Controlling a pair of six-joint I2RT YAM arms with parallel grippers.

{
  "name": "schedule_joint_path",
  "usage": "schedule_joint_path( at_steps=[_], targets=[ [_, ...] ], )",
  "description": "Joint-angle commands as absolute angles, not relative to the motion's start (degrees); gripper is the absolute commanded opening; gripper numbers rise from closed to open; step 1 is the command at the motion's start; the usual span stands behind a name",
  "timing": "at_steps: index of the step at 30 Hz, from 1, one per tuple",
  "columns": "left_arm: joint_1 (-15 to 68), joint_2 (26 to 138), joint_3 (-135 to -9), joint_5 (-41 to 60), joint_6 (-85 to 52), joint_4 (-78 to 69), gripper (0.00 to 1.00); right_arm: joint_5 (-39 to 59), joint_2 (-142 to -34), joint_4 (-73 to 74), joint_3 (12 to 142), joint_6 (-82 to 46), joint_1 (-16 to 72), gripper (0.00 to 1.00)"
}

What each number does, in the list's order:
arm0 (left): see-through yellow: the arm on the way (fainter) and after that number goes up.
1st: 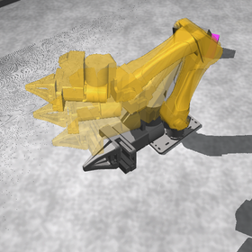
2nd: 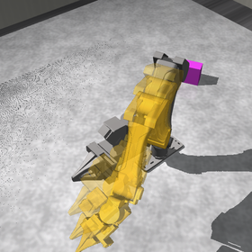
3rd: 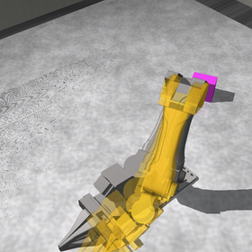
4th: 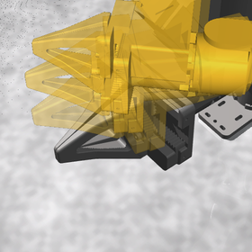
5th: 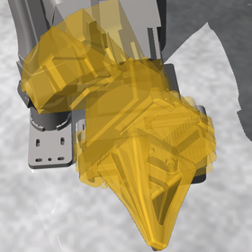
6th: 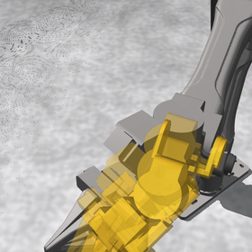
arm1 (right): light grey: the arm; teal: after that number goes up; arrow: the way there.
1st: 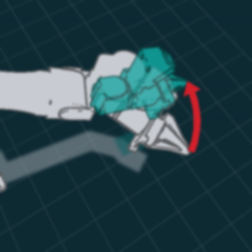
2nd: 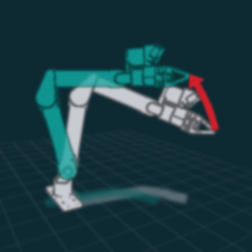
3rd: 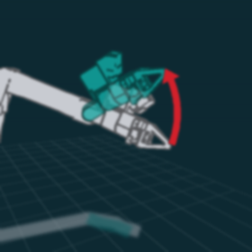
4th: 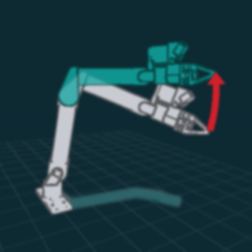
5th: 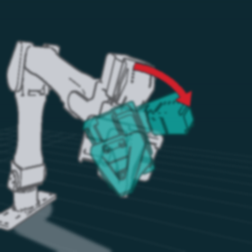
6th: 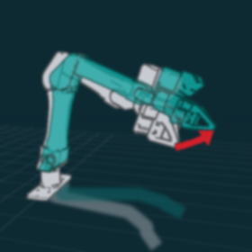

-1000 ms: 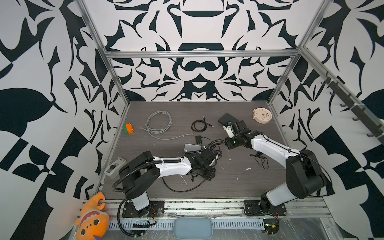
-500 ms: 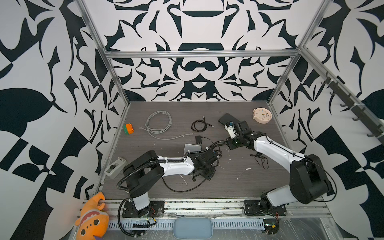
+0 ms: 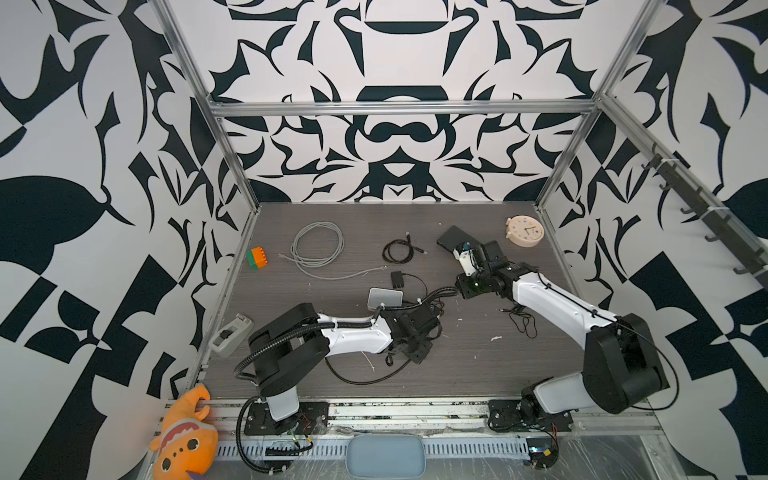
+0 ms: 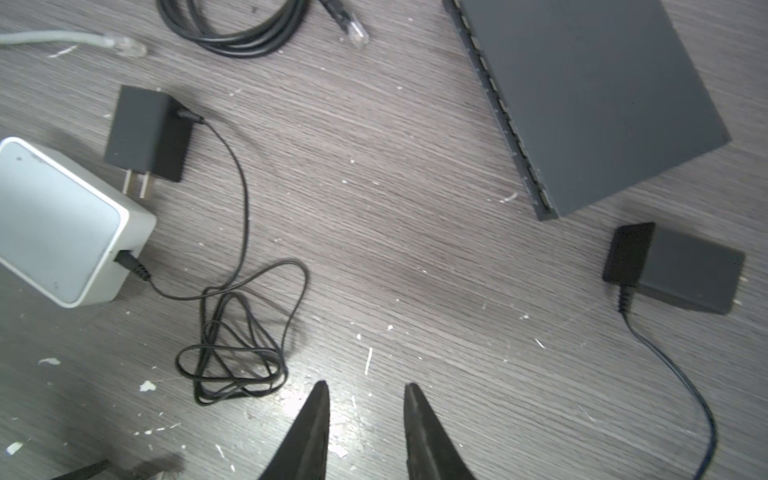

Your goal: Insert the plug into the switch port

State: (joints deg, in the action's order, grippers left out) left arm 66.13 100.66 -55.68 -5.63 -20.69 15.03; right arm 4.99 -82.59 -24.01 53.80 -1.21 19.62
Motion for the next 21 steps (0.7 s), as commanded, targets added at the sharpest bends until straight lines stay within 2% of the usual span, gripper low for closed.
schedule_joint_path(
  at_steps=[1, 12, 21],
  targets=[
    [66.75, 105.05, -53.93, -8.92, -21.62, 22.75, 0.28, 4.26, -82.76, -25.61, 56.75, -0.59, 18.60, 0.35],
    [64.82, 103.84, -51.60, -6.59, -19.35, 18.05, 0.06, 8.02, -82.87, -24.53, 55.87, -4.10, 17.77, 0.34],
    [53.80, 96.90, -49.71, 10.52, -11.86, 9.75, 0.00, 24.00, -81.47, -15.71, 50.57, -13.27, 18.02, 0.36]
  ],
)
